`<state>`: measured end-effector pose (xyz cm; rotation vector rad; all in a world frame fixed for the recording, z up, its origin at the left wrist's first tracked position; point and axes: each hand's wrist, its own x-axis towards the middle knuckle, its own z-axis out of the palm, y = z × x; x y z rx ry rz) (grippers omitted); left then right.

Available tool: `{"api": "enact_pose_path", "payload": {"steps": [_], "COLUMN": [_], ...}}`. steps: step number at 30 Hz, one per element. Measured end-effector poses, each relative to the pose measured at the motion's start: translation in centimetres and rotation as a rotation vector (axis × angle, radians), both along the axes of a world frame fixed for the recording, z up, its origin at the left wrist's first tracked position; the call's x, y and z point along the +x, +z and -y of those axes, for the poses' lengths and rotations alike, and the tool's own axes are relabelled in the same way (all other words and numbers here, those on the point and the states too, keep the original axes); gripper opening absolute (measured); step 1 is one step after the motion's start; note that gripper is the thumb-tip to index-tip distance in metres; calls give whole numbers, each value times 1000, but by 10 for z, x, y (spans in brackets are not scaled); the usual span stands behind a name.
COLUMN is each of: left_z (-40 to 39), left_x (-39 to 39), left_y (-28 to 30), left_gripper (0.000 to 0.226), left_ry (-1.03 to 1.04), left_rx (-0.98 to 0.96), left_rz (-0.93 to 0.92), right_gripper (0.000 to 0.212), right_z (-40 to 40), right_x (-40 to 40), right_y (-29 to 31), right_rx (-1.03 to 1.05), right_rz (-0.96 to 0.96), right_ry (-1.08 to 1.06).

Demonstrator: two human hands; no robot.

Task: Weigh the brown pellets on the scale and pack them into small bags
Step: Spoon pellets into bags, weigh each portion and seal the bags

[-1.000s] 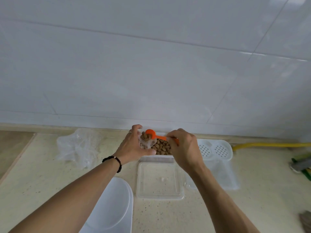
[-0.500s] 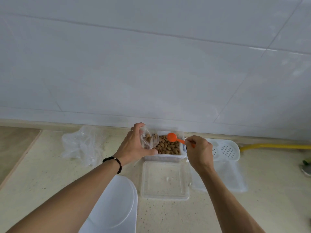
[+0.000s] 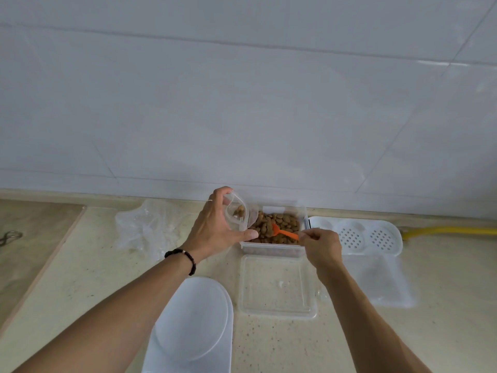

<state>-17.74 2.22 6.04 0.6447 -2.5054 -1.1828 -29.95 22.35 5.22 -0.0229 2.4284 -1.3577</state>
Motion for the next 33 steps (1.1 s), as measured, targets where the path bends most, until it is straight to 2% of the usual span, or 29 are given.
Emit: {"api": "enact_pose_path", "payload": {"steps": [3,8,14,18,21,23,24,29,33], "left_z": [0,-2,-11,-18,-23,-24,-24,-21,-20], "left_x": [-3,-8,-16,-21,-23,-22,-21,-18,-20], "left_y": [0,-1,3,5,6,6,5,5,2], "left_gripper": [102,103,105,107,108,108,107,107,108], "left_ry": [23,-1,-57,-68,-79,-84,-83,-87,-77], "left_rx": [21,-41,-132,-114,-74,-53,-42,-40,-57], "left_rz": [-15,70,139,147,122,110,107,106,112], "right_gripper": [19,16,12,11,13,16,16,16,15], "right_z": [-7,-19,-30,-27,-14,-7,-6,-12,-14], "right_x": [1,2,5,10,24,34,36,30,23], "right_y": [3,11,39,68,81,78,74,71,73], "right_rx": [-112,-248,-435,-350,-57,47,68,-22,-39], "right_rz": [82,152,152,-41,-490,-788,-857,-946,-873], "right_ry": [-80,-148,-151,-29,250,488,549,420,214]}}
